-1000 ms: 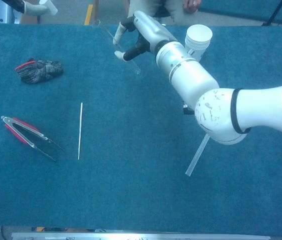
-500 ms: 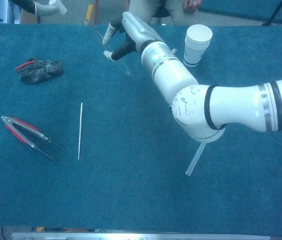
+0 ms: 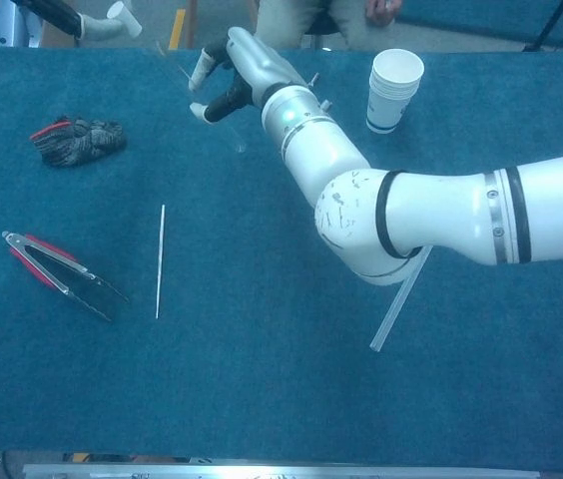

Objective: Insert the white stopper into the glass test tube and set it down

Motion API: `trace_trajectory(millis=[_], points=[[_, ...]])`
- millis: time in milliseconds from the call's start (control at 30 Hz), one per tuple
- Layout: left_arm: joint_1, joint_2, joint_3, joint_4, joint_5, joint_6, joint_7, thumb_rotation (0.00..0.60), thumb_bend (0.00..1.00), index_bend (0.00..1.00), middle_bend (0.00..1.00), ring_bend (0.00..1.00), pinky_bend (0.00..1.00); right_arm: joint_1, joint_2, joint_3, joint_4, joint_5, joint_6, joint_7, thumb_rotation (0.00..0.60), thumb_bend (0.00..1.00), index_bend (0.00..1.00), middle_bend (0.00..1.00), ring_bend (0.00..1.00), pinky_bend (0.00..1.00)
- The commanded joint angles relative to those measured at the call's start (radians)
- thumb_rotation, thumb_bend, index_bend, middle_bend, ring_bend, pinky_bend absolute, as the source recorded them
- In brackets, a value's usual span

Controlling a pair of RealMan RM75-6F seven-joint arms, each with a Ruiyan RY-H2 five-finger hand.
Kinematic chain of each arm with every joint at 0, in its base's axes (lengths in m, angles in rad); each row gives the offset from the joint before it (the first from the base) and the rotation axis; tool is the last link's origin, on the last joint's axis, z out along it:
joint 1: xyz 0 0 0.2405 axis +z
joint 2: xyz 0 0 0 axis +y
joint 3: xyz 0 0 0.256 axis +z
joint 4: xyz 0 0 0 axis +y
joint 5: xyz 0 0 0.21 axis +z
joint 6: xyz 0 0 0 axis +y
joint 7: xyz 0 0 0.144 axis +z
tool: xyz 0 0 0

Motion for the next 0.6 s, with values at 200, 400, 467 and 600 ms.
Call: trace_trajectory(millis=[200,400,467,600], points=[[0.0,-0.014,0.005,0.003,0.007,0.01,0.012,0.6,0.32,0.55,0.2,0.02,0.05,0.019,-0.013,0.021,0.01,0.006,-0.003,-0.007,0.6,0.39,0.66,0.32,0.18,0.37],[0.002,-0.015,0.005,-0.001,0.009,0.014,0.015,0.6,0.32,0.55,0.2,0.02,0.05,0.024,-0.017,0.026,0.009,0.009,0.0,-0.01,0.6,0.39,0.66,0.33,0.18,0.37],[0.003,-0.014,0.006,-0.002,0.009,0.013,0.016,0.6,0.32,0.55,0.2,0.02,0.05,0.024,-0.018,0.029,0.01,0.011,0.0,-0.009,0.6,0.39,0.66,0.33,0.18,0.37],[0.004,-0.015,0.006,-0.003,0.01,0.013,0.017,0.6,0.32,0.55,0.2,0.02,0.05,0.025,-0.019,0.033,0.012,0.015,0.0,-0.009,0.6,0.39,0.66,0.33,0.18,0.37]])
